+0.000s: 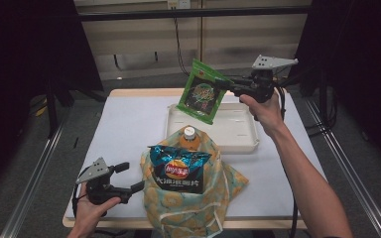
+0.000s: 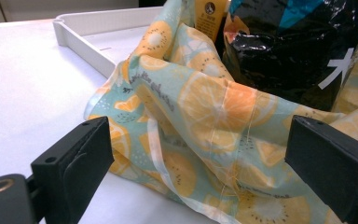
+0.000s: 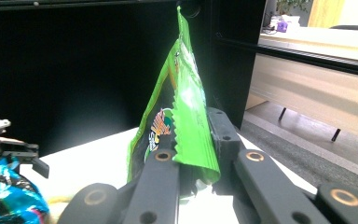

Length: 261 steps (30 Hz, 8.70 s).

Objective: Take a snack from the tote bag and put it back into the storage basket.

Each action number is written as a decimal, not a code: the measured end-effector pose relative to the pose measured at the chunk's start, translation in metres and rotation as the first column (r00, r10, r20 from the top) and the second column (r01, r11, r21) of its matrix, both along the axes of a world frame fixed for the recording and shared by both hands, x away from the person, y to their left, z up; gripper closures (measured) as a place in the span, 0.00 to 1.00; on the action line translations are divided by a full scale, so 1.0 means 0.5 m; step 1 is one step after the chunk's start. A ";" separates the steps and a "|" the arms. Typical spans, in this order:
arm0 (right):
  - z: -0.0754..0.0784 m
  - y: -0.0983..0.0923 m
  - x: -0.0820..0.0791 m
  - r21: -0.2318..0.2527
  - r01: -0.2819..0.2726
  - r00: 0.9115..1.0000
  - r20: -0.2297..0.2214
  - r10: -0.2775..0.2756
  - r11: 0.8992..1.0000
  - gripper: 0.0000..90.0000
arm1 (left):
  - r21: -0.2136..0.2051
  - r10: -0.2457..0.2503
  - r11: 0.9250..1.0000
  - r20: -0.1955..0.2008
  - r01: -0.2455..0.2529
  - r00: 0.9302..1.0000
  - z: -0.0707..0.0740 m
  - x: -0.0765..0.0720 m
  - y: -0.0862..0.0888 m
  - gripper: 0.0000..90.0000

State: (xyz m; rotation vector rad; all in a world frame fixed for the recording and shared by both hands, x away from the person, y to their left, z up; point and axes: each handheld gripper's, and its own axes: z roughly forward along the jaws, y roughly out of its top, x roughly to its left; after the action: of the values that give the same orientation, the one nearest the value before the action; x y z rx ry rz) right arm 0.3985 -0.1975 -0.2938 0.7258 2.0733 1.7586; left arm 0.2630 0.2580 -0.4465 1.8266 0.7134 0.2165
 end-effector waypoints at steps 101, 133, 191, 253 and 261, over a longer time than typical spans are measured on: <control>-0.277 0.143 0.302 -0.300 0.108 0.962 -0.210 -0.176 0.948 0.65 | -0.011 0.077 0.997 0.013 -0.076 0.997 -0.007 0.005 0.041 0.04; -0.241 0.115 0.213 -0.226 0.063 0.976 -0.189 -0.107 0.972 0.81 | -0.013 0.081 0.997 0.022 -0.081 0.996 -0.003 0.006 0.040 0.04; -0.387 0.211 0.233 -0.372 -0.045 0.920 -0.376 -0.107 0.927 1.00 | -0.017 0.067 0.998 0.055 -0.067 0.996 0.007 -0.001 0.037 0.04; -0.254 0.070 0.034 -0.156 -0.014 0.967 -0.255 -0.026 0.988 0.55 | 0.025 0.074 0.997 0.064 -0.075 0.995 0.006 -0.003 0.026 0.04; -0.243 0.037 -0.024 -0.130 0.006 0.972 -0.231 -0.036 0.992 0.48 | 0.028 0.052 0.998 0.058 -0.054 0.997 0.008 -0.009 0.016 0.04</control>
State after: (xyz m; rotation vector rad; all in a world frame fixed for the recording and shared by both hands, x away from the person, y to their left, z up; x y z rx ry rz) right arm 0.3864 -0.1791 -0.4151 0.9518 2.2962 1.5759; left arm 0.2586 0.2659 -0.4424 1.8235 0.7222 0.3147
